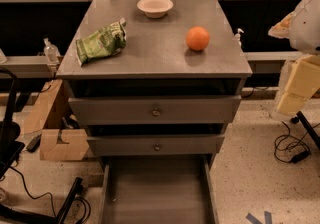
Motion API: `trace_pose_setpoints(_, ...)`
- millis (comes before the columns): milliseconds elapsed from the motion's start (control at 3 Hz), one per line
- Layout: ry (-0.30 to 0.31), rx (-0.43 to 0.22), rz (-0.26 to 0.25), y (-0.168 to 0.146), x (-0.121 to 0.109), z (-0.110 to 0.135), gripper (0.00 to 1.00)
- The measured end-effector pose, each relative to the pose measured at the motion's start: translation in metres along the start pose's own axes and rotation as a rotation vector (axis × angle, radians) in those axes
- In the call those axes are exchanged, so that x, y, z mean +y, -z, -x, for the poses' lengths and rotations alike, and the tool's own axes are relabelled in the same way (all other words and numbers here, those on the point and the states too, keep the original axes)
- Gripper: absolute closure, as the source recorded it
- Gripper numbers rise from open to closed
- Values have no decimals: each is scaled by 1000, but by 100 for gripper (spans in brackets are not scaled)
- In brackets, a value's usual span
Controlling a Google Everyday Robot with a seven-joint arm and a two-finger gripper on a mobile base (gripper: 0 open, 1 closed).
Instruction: Place orange into bottom drawer
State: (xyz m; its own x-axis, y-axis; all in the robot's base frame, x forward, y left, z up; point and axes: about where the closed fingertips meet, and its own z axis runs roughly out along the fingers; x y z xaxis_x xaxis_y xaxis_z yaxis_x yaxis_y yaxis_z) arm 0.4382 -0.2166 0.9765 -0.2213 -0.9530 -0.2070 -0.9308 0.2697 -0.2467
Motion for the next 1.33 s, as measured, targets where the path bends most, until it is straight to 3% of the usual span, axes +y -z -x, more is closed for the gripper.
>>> trace_pose_setpoints(333, 0, -2, -2, 0, 0, 0, 0)
trace_pose_setpoints(667, -45, -83, -31, -11, -13, 3, 0)
trace_pose_setpoints(1000, -126, -279, -65, -38, -47, 9, 0)
trace_pose_setpoints(1333, -180, -516, -112, -62, -86, 28, 0)
